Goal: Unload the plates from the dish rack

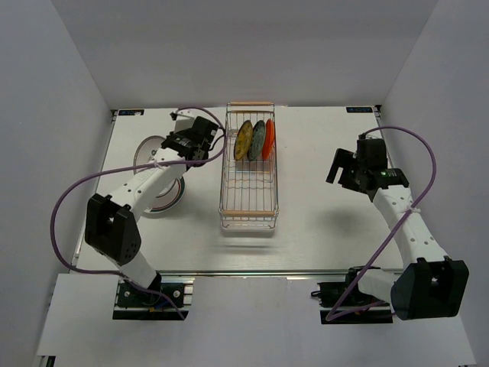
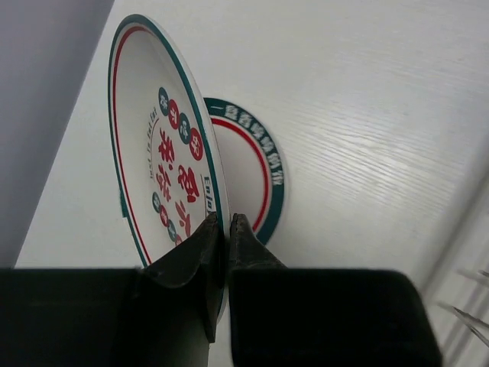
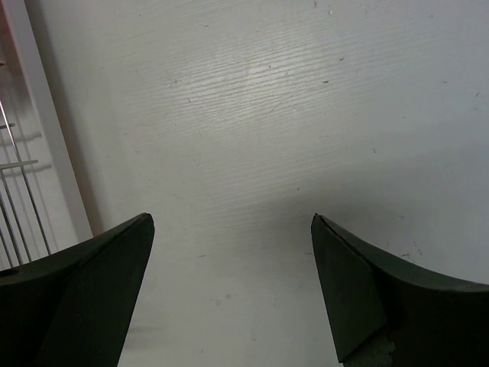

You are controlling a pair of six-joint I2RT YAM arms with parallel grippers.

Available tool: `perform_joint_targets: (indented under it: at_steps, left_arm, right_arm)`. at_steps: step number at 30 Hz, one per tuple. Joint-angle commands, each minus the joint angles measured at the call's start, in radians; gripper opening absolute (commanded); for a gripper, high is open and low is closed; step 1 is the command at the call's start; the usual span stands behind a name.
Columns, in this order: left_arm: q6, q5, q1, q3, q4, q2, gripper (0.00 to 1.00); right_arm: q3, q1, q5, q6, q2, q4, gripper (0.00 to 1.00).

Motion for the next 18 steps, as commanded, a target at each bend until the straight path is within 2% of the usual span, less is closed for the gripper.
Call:
perform_joint_targets:
  at_steps: [1, 6, 16, 17, 18]
  left_arm:
    - [0.041, -0.024, 0.052, -0.035, 0.104, -0.01, 0.0]
    - [0.024, 0.015, 0.104, -0.037, 0.088, 0.085, 0.0]
    - [0.035, 0.094, 0.133, -0.041, 0.105, 0.163, 0.0]
    - [0.027, 0.104, 0.133, -0.032, 0.099, 0.169, 0.08]
    - [0.026, 0.114, 0.133, -0.027, 0.088, 0.183, 0.23]
  right_arm:
    - [0.041, 0.0, 0.005, 0.005, 0.009, 0.003, 0.89]
    - [0.047, 0.002, 0.005, 0.005, 0.027, -0.001, 0.89]
    - [0.051, 0.0, 0.008, 0.004, 0.04, -0.006, 0.89]
    - [0.051, 0.002, 0.008, 0.004, 0.041, -0.008, 0.89]
    - [0.051, 0.002, 0.007, 0.004, 0.043, -0.009, 0.89]
